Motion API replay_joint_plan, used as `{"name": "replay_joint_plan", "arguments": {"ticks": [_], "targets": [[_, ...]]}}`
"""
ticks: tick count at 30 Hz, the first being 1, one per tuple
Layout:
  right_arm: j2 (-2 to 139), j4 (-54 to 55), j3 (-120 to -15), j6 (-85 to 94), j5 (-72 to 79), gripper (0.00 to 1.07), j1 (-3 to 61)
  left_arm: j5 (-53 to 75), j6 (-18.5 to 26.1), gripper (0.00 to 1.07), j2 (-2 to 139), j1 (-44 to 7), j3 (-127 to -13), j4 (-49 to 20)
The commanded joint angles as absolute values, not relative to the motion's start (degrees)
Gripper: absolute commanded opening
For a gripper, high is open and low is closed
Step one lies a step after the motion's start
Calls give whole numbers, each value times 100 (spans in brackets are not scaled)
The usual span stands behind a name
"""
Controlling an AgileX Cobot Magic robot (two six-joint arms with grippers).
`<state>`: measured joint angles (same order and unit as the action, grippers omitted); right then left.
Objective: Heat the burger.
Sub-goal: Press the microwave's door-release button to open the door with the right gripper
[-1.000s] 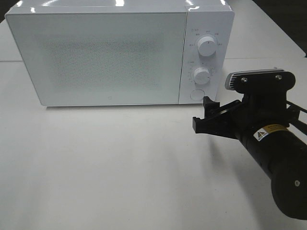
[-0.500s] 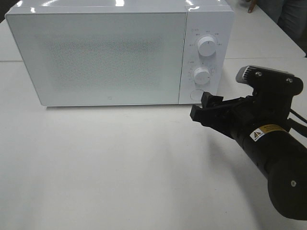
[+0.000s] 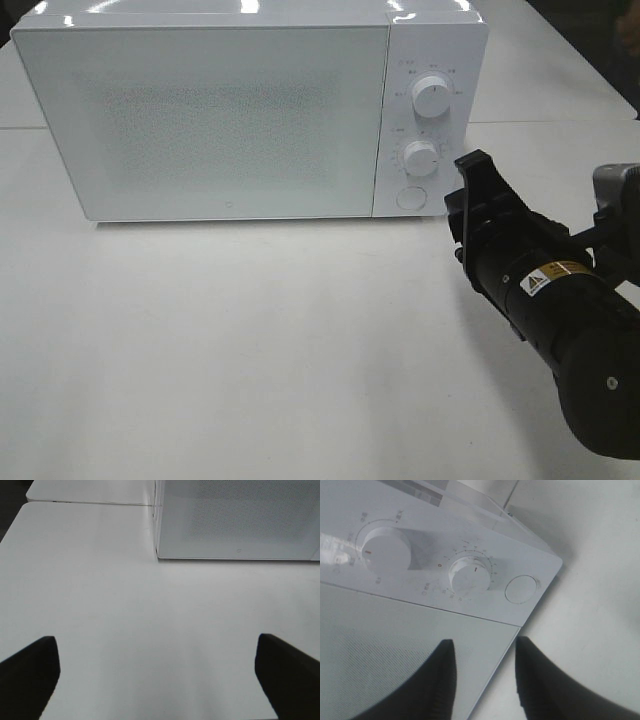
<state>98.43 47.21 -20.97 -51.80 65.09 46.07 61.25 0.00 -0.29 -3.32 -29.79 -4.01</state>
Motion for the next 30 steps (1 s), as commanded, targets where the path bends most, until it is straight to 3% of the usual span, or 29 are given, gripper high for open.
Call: {"name": "replay_joint_plan", "arguments": {"ticks": [1, 9, 30], "targets": [[9861, 4693, -2143, -6606, 6291, 20, 4618, 6113, 0, 98, -115, -315, -2956, -407], [9889, 4715, -2143, -7403, 6148, 0, 4618, 6113, 0, 98, -115, -315, -2956, -407], [10806, 4612, -2796, -7804, 5947, 0, 4383, 6113, 0, 98, -63, -315, -2956, -407]]}}
